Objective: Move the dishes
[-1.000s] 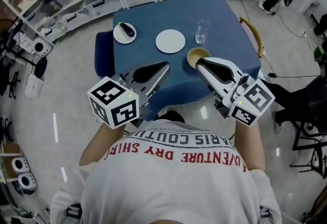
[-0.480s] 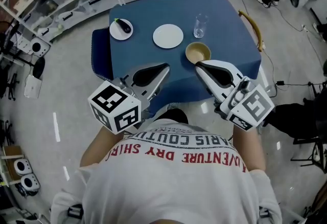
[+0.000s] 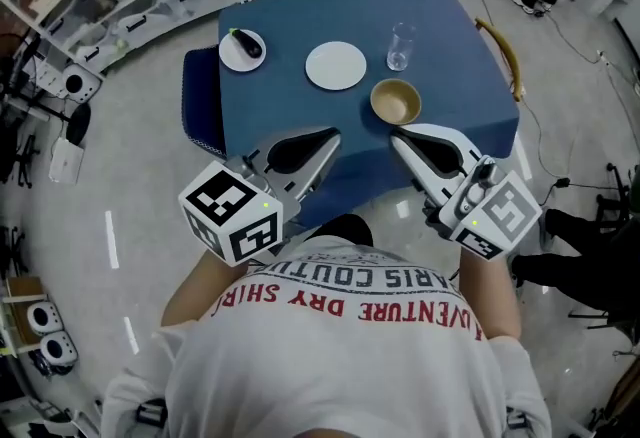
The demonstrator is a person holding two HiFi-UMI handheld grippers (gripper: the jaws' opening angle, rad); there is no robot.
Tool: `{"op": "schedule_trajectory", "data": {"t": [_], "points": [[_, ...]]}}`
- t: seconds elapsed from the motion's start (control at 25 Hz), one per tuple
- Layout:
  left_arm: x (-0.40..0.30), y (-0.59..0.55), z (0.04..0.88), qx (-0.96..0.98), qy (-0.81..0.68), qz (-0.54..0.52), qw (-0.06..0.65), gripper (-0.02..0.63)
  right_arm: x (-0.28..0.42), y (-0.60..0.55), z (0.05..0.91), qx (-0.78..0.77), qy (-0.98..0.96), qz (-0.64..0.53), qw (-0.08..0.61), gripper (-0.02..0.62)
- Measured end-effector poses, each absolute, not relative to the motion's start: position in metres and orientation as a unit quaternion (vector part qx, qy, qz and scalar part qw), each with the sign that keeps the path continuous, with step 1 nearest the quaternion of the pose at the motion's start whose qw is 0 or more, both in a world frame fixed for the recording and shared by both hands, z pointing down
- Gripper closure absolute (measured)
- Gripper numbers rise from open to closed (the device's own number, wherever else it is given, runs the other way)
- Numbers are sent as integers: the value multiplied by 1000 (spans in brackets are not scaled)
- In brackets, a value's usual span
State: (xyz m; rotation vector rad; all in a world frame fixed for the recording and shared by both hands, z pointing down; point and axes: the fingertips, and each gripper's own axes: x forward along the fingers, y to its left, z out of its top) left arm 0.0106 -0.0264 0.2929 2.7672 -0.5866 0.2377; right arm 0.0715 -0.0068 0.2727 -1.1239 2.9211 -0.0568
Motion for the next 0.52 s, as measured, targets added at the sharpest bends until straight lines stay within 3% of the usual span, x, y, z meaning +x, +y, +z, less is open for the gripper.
{"op": "schedule_trajectory", "data": {"t": [0.52], "points": [[13, -29, 308, 964, -193, 85, 164, 580, 72, -10, 284, -359, 933, -30, 12, 572]]}}
